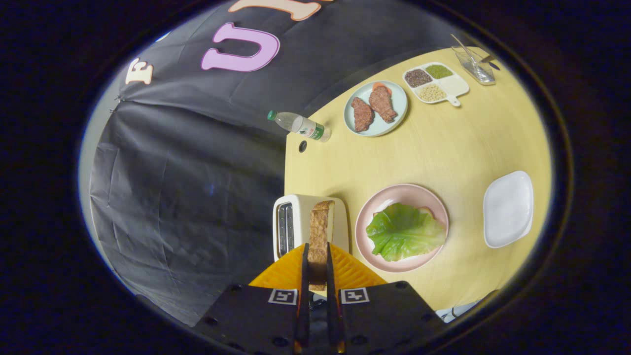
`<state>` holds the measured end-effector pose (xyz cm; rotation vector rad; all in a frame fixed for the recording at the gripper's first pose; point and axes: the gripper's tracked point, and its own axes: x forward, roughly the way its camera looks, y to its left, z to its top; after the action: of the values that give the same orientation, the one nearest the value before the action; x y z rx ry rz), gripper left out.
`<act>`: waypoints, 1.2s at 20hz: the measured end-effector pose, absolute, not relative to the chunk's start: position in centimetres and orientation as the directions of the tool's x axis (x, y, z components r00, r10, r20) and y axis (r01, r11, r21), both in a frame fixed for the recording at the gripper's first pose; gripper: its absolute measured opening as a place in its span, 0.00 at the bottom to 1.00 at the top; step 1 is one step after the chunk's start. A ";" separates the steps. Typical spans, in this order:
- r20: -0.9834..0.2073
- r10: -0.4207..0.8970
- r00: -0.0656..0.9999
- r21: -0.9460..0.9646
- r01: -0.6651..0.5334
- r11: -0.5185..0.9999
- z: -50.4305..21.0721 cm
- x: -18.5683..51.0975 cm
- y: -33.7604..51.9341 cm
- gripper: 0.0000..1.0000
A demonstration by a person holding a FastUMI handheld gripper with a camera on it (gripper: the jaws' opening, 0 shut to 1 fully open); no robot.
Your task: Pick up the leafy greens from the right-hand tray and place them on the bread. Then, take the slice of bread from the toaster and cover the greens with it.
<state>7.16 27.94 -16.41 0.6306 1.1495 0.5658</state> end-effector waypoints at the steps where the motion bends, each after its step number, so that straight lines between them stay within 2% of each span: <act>1: -0.648 0.697 0.307 0.706 -0.101 0.701 -17.2 7.1 27.5 0.18; 5: -0.668 0.687 0.287 0.668 -0.175 0.723 -21.5 7.5 26.7 0.18; 10: -0.702 0.684 0.197 0.663 -0.170 0.729 -27.0 7.4 26.5 0.18; 14: -0.750 0.641 0.165 0.623 -0.150 0.768 -30.5 8.0 25.4 0.18; 19: -0.820 0.541 0.186 0.513 -0.178 0.839 -33.3 8.6 23.6 0.18; 24: -0.862 0.432 0.265 0.354 -0.295 0.887 -34.3 8.7 22.8 0.18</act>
<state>8.67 22.77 -34.34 0.1316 1.2071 0.4929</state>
